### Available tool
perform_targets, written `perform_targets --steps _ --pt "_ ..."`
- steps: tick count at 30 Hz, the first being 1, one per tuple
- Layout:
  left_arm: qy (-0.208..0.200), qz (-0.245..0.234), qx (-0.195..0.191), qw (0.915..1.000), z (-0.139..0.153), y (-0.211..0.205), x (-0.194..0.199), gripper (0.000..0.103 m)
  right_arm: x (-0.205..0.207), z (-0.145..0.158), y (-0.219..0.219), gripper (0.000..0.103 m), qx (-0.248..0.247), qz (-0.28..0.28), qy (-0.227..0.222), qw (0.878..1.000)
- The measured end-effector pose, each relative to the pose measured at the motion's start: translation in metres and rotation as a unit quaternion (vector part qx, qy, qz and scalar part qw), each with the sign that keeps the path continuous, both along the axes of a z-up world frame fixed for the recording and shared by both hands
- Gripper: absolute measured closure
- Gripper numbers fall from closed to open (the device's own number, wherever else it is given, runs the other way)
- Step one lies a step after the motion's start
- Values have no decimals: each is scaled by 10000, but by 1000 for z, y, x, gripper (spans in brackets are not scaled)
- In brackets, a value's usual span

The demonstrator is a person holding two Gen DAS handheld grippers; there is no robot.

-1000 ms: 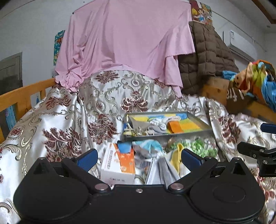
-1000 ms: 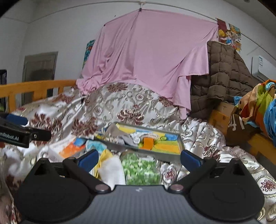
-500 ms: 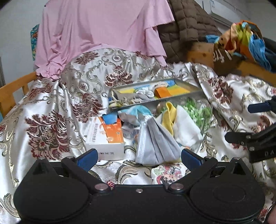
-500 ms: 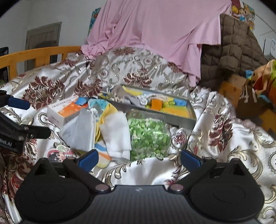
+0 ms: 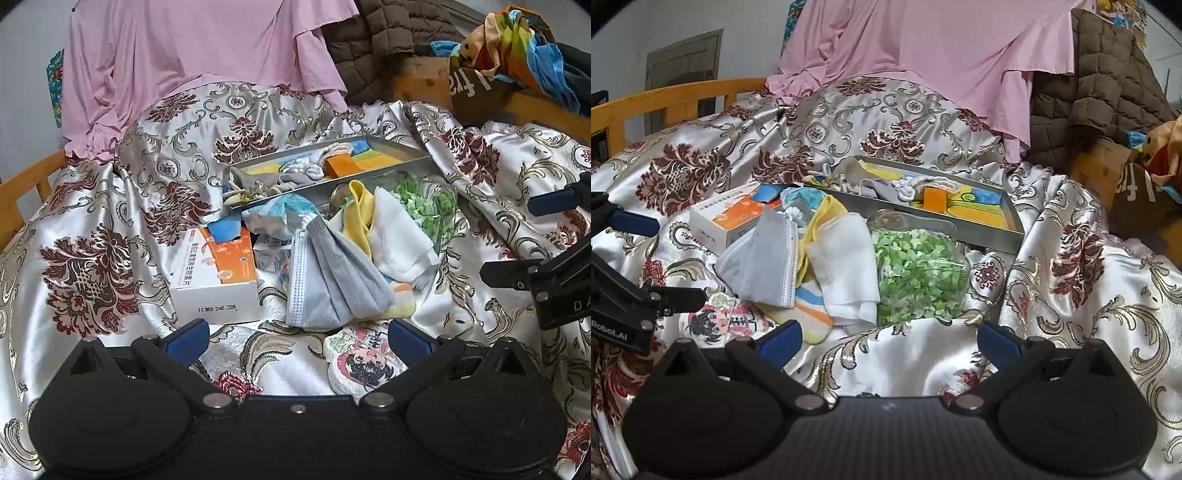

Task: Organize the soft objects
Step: 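Grasp the grey face mask with the left tool while the right tool grasps a white cloth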

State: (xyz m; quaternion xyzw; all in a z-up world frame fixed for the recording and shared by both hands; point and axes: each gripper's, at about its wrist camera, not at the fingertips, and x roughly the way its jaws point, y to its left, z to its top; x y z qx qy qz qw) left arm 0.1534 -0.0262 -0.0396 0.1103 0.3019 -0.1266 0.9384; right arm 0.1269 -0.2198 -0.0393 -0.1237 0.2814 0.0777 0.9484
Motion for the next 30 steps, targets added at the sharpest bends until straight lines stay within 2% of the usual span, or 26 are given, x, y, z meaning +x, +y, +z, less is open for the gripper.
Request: perform_targets --steps 13,20,24,28,30 --pt "206 63 -78 9997 -4 0 8 1 2 -3 10 0 -146 203 -49 9997" --pt "-19 -141 -72 9999 -6 -7 16 1 14 -3 8 0 -179 67 -329 9993" --pt "-310 -313 -239 9987 -5 -13 30 1 30 -3 8 0 -364 157 -591 9975" --pt "-295 -389 -603 9970 -5 -13 44 1 42 -6 12 0 -634 513 -925 9924" --pt "-224 -436 -664 9966 -6 -14 51 2 48 -10 18 0 -854 772 -997 9883"
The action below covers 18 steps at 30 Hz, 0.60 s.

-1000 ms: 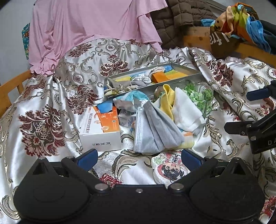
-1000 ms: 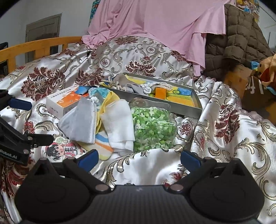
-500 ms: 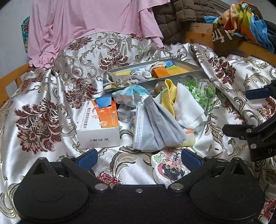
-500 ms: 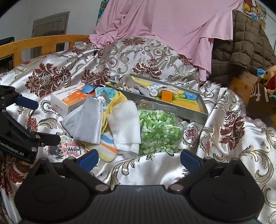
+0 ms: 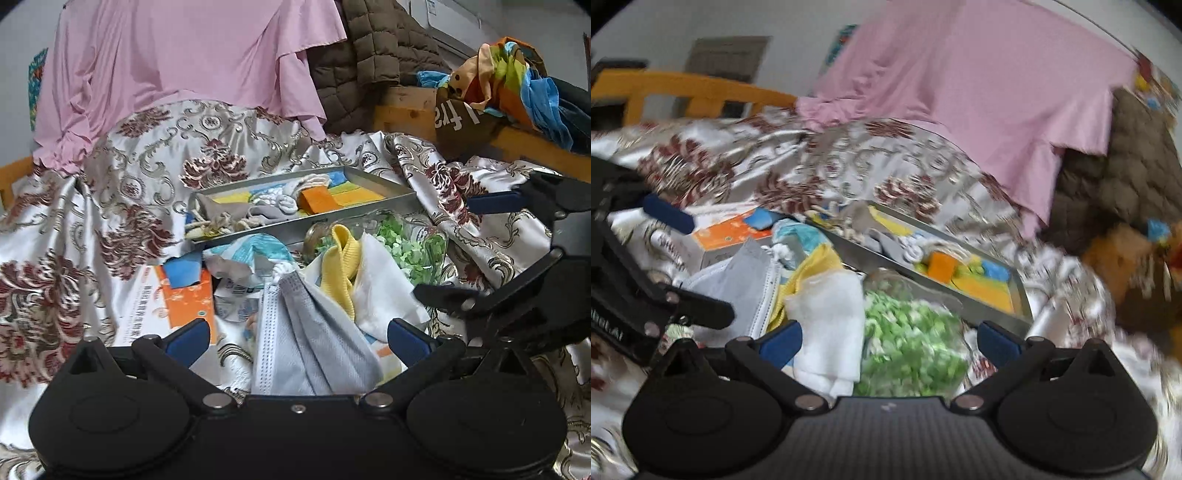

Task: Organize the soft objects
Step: 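Grasp the grey face mask with the left tool while the right tool grasps a white cloth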

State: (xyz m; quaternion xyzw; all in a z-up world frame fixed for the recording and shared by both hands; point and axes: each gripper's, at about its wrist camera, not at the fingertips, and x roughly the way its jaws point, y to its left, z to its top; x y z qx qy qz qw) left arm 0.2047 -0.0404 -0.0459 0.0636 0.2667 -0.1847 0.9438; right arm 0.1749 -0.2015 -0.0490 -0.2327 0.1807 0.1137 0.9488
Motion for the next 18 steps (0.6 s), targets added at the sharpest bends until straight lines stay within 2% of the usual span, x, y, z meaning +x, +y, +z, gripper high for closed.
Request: perform_targets --steps 5,9,11,14,18 --pt "175 -29 -100 9998 -6 3 12 10 13 -13 17 3 -567 345 -26 9978" --pt "319 -93 -575 9978 -5 12 19 14 23 -21 28 9 -795 564 -13 9952" --pt "354 -170 -669 9970 -4 12 23 17 27 -25 33 14 -939 642 -36 9935" --pt "530 -226 -752 9955 -7 11 29 26 34 -29 37 22 -1066 699 32 9918" --pt "737 -206 -873 9932 -13 15 34 42 39 -32 36 32 -1033 724 151 9919"
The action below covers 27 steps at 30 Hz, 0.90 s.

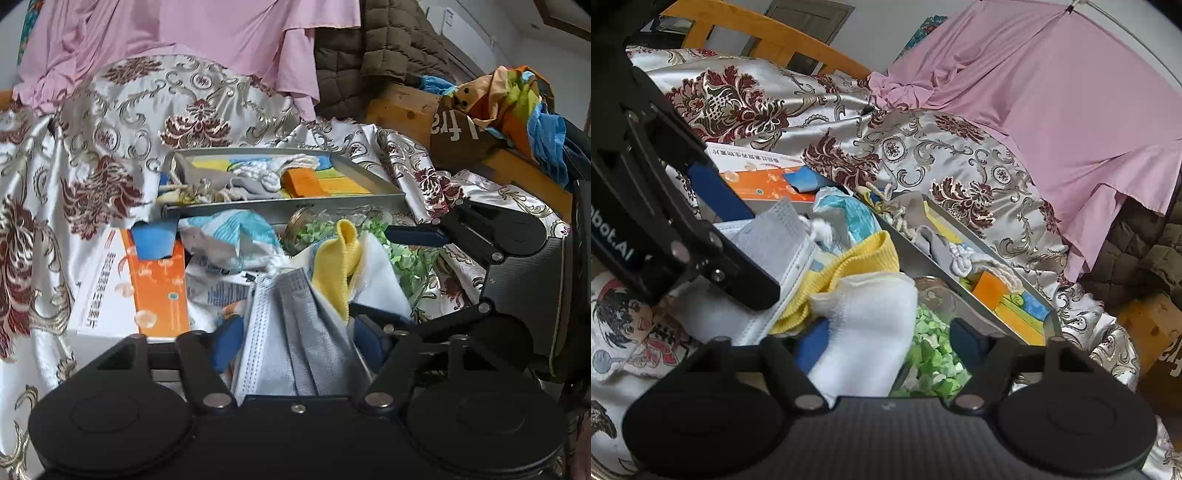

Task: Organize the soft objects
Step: 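Grasp the grey face mask with the left tool while the right tool grasps a white cloth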

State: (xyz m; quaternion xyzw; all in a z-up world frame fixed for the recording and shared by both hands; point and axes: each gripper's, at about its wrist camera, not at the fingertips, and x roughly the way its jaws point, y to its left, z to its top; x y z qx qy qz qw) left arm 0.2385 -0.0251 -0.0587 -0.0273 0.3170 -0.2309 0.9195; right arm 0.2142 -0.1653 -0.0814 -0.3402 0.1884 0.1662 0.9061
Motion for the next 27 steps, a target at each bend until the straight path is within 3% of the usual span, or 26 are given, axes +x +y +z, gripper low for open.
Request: perform_targets --steps 4,7,11,20,27 --pt "25 56 18 10000 -2 2 -1 60 -2 -1 1 47 -52 74 -37 10000" --pt "73 93 -48 9999 0 4 -4 72 -5 -1 1 66 -66 140 -18 9999" --pt "208 176 -232 9994 3 9 -11 82 -9 -1 0 82 -86 134 39 9999" --pt "292 300 -420 9982 8 12 -23 90 -22 12 -8 91 65 42 -26 10000" --pt "64 341 -670 9972 35 17 -49 91 -33 39 -21 91 626 -92 -124 9979"
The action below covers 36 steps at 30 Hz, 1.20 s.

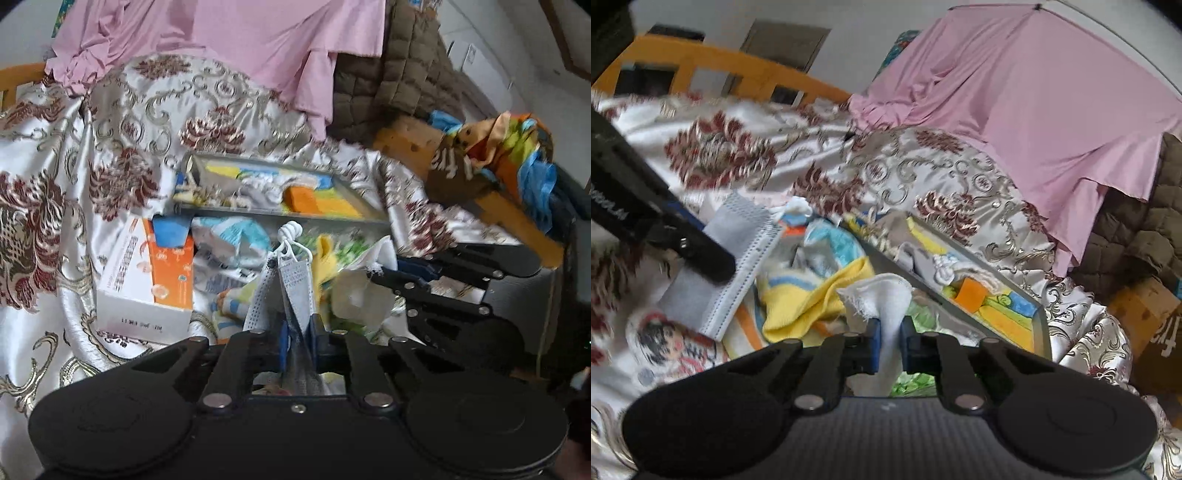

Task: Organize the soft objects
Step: 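Grasp the grey face mask with the left tool while the right tool grasps a white cloth, then carry the grey mask and white cloth with both tools over the metal tray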

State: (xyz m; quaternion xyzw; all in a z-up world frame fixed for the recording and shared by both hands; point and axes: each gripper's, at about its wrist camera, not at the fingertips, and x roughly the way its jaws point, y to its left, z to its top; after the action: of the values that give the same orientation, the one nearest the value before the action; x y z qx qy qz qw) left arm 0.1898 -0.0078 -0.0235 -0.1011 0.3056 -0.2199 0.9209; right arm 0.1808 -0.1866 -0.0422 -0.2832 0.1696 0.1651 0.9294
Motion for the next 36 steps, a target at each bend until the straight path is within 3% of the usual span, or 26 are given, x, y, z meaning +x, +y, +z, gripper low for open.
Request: perform_targets --steps 10,15,20,29,36 --pt "-291 -71 -144 9994 50 -12 8 91 -5 45 -22 91 699 0 -335 9970" --pt "-486 -131 -112 9987 74 -35 50 91 21 65 -36 91 861 85 -353 9956" --pt "-631 -181 -112 9978 84 -62 113 91 79 86 -68 91 1096 115 -254 9936" --pt "-596 -225 -133 9979 75 -111 227 91 198 100 -120 91 1789 -380 109 9831" --pt "-271 -327 -153 9990 45 -144 279 91 244 79 -149 91 2073 -855 383 9738"
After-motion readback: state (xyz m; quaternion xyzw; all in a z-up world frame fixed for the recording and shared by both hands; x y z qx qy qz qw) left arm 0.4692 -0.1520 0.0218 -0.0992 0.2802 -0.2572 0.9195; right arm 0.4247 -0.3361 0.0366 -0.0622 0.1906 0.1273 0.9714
